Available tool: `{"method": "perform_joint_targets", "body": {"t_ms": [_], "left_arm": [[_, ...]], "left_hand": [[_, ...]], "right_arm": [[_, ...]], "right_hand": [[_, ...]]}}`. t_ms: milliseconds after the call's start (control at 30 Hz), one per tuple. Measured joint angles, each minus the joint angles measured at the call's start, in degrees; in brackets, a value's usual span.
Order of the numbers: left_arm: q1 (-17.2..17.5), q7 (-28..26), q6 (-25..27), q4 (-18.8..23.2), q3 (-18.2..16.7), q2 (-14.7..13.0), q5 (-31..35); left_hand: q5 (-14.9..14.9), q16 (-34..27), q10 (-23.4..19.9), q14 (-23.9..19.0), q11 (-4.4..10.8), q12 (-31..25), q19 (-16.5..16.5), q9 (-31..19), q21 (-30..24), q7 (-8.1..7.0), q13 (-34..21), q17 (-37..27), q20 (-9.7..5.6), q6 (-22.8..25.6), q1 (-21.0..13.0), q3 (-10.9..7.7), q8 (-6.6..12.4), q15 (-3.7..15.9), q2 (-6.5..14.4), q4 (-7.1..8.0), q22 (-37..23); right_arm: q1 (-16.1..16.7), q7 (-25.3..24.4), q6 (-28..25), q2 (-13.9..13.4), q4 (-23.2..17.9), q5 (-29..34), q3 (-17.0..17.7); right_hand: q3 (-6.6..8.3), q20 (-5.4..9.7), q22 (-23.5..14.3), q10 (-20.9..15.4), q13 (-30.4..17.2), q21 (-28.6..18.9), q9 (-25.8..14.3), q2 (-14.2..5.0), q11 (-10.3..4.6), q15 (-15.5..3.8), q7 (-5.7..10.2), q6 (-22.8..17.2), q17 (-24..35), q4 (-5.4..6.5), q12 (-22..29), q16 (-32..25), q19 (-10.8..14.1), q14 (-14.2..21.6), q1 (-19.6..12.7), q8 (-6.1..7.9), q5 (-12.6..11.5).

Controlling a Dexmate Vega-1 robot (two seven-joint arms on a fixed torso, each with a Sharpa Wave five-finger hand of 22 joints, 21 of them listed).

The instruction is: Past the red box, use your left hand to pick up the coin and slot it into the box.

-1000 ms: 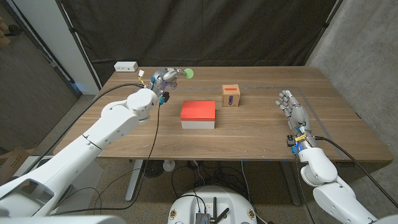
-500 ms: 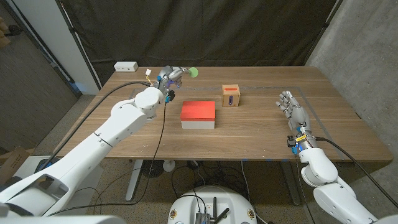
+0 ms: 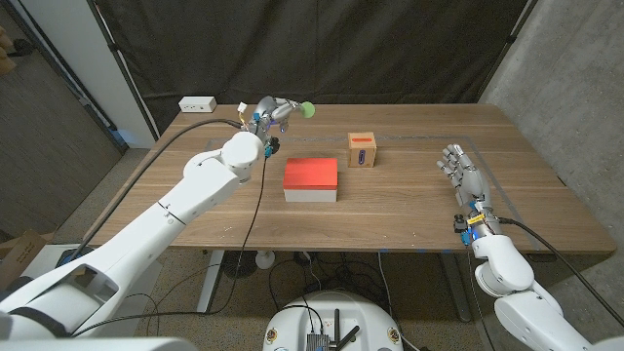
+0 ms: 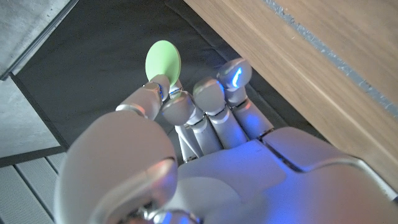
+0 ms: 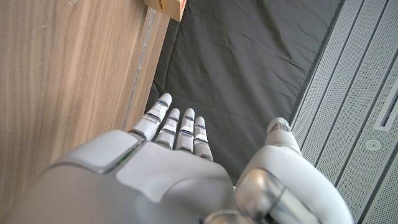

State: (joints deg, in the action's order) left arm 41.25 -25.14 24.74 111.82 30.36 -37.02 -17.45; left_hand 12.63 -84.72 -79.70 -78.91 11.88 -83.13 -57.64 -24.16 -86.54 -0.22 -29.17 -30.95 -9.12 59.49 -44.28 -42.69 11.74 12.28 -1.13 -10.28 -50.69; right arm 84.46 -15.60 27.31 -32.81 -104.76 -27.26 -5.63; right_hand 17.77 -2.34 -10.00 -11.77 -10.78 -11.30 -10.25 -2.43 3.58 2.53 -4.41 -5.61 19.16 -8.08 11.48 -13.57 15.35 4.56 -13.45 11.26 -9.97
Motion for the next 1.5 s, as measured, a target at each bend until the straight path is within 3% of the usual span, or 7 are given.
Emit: {"method": "perform_joint_targets", "body": {"t_ms": [333, 1500], "left_arm": [[-2.5, 0.2, 0.6, -0.6, 3.4, 0.9, 8.3], [-12.5, 6.8, 3.8, -8.0, 16.0, 8.4, 34.1]], "left_hand": [[0.0, -0.3, 0.0, 0.0, 0.0, 0.0, 0.0, 0.2, -0.3, -0.19, -0.2, -0.1, 0.0, 0.2, 0.2, -0.31, 0.0, 0.0, -0.3, 0.32, -0.7], [0.0, -0.9, -0.1, -0.3, -0.11, -1.0, 0.0, 0.4, -0.3, -0.37, -0.7, -0.3, 0.0, 1.2, -0.1, -0.31, 0.42, -0.31, -0.5, 0.32, -1.7]], "right_arm": [[0.7, -0.2, 0.8, 0.6, 0.0, 0.5, 0.5], [3.3, 0.1, 2.3, 1.4, -0.2, 0.5, 2.9]], "right_hand": [[0.0, 0.0, 0.0, 0.0, 0.0, 0.0, 0.0, 0.0, 0.0, 0.0, 0.0, 0.0, 0.0, 0.0, 0.0, 0.0, 0.0, 0.0, 0.0, 0.0, 0.0], [0.0, -0.31, 0.0, -0.2, 0.0, 0.0, 0.0, 0.0, -0.21, 0.01, 0.17, -0.4, 0.0, 0.0, 0.0, 0.0, 0.3, 0.0, 0.0, 0.0, 0.0]]}}
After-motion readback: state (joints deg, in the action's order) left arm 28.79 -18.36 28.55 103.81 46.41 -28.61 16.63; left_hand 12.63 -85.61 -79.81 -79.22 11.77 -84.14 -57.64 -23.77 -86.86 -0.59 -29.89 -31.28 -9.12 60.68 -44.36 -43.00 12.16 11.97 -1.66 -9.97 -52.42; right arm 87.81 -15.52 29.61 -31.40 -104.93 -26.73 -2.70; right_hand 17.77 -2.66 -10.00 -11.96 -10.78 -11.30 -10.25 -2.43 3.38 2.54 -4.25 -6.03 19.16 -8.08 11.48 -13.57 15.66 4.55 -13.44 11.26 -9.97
